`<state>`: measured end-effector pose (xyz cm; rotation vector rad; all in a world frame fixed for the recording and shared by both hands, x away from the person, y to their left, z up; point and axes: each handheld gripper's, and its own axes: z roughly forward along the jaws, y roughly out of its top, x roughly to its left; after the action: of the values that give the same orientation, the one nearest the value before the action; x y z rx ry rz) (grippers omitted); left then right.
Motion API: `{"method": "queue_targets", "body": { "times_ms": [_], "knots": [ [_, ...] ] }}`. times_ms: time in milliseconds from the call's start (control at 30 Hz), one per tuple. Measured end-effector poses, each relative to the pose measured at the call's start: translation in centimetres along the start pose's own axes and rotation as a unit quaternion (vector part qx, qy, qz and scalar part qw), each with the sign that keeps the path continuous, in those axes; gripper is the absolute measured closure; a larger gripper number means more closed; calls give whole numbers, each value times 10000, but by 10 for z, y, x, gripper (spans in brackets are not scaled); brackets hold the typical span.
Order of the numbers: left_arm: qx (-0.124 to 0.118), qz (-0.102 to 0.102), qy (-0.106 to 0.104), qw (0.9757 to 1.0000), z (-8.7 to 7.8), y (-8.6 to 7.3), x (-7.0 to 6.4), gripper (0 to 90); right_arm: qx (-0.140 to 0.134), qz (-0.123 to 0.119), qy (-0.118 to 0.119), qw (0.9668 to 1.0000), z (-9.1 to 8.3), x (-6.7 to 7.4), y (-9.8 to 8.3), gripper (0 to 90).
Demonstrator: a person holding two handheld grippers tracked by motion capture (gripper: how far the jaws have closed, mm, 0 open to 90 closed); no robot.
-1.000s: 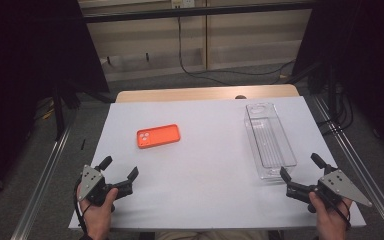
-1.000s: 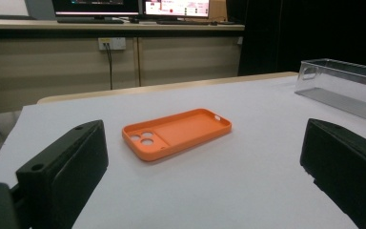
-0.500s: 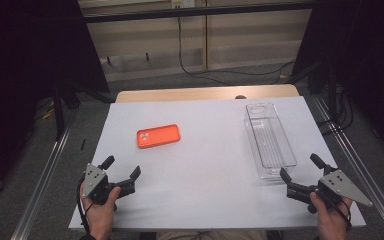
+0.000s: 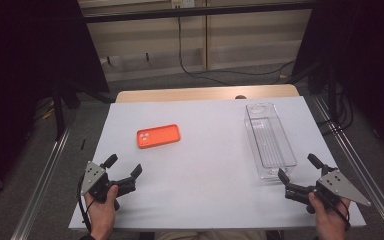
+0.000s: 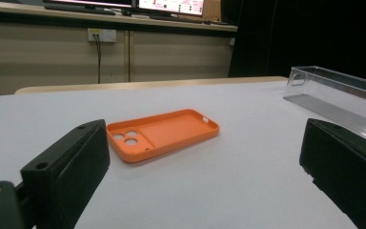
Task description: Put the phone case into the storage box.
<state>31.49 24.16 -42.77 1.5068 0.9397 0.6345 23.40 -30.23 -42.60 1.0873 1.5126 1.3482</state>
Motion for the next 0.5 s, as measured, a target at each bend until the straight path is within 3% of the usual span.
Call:
{"method": "queue_targets", "body": {
  "times_ms": [167,500],
  "knots": [
    [-2,161,-87,9998,6,3,-3,28,24,11,5,10000,0,-1,0,0],
    [-10,229,-153,9996,20,4,-8,26,13,-8,8,10000,0,0,0,0]
  ]
}}
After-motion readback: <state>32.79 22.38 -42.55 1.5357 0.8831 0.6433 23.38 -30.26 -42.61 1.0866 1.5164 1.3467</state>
